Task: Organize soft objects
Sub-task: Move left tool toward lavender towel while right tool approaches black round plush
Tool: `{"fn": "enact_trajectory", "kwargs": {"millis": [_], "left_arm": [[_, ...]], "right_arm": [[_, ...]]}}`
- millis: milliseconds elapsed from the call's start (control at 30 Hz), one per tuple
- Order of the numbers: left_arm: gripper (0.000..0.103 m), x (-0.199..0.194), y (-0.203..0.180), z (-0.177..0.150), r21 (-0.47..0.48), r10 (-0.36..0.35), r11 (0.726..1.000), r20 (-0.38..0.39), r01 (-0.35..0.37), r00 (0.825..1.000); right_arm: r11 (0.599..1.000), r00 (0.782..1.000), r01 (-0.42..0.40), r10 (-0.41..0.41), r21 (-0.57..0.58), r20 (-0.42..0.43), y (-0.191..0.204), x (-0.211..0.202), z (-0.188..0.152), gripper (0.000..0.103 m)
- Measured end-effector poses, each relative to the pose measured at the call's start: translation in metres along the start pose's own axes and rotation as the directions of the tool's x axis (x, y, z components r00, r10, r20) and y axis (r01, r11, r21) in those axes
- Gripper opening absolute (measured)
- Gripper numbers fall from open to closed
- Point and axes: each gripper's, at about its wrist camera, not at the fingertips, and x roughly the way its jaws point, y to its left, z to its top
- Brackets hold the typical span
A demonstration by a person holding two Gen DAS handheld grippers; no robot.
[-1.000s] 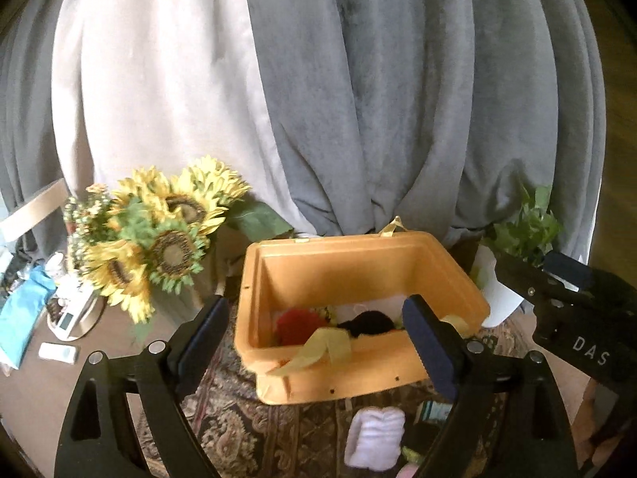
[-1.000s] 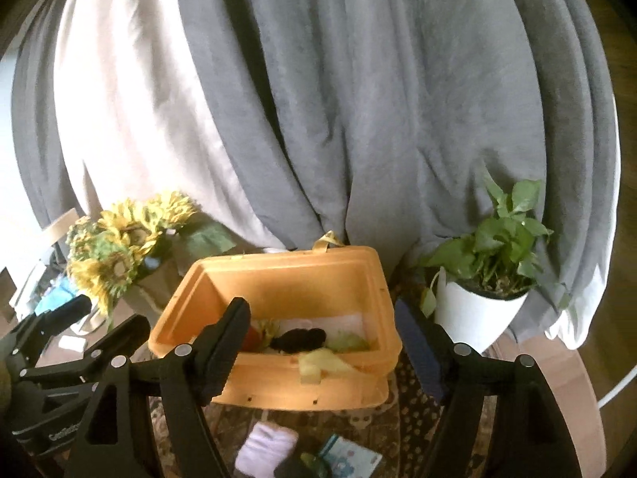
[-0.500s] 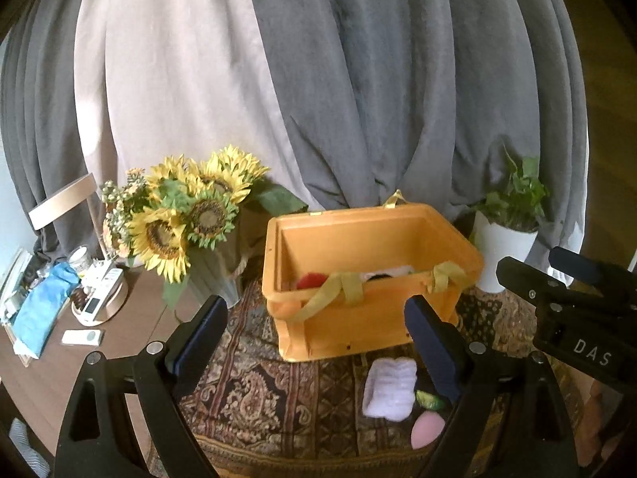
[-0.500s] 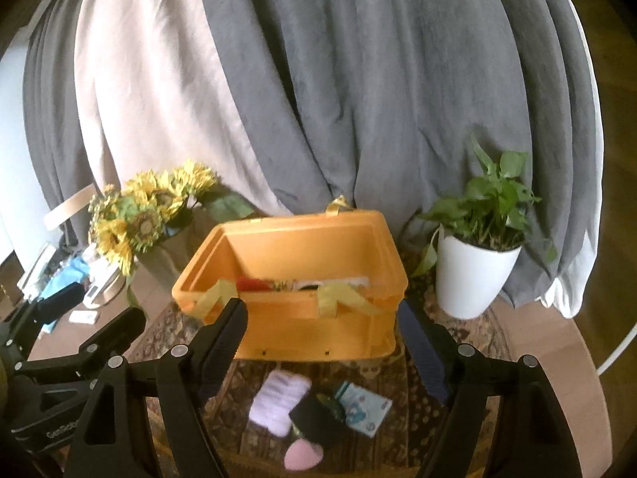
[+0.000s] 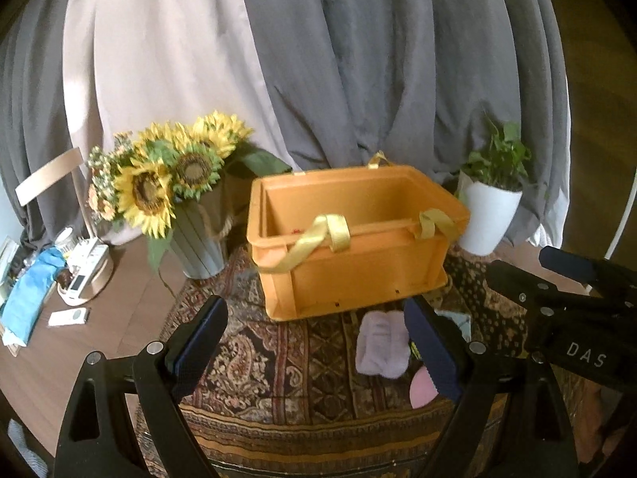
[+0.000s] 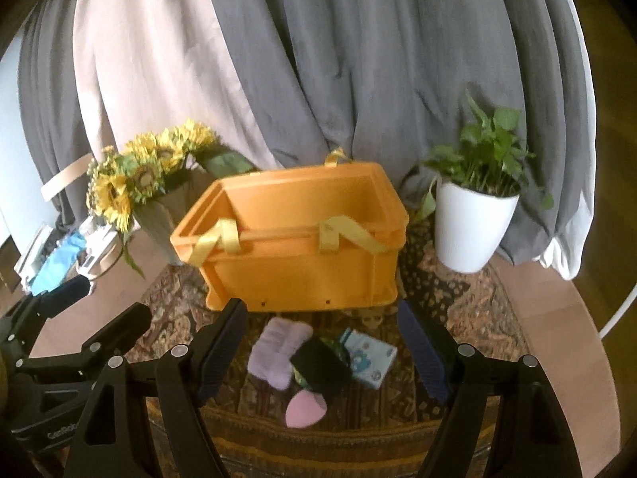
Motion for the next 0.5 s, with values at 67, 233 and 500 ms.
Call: {"fn": "enact_trajectory", "kwargs": {"millis": [67,233,500], "left_arm": [[0.091,0.003,-0.001,-0.006,0.011,-0.009,1.0,-0.009,0.009,1.0],[0.091,0.01,-0.005,-0.019,0.058,-0.029,0.998,-0.015,0.03,0.999],[0.091,0.025,-0.008,-0.038,0.104,-0.083,0.991,-0.044,0.087,0.996]], "right_arm": [[1.0,1.0,-0.003,0.003,0.004,-0.015,0.0,0.003,-0.006,0.078],[1.0,0.998,-0.01,0.01,-0.003,-0.056,0.001,0.014,-0.02,0.078],[1.0,0.994,-0.013,0.013,-0.006,-0.105,0.0,0.033,-0.036,0.078]]}}
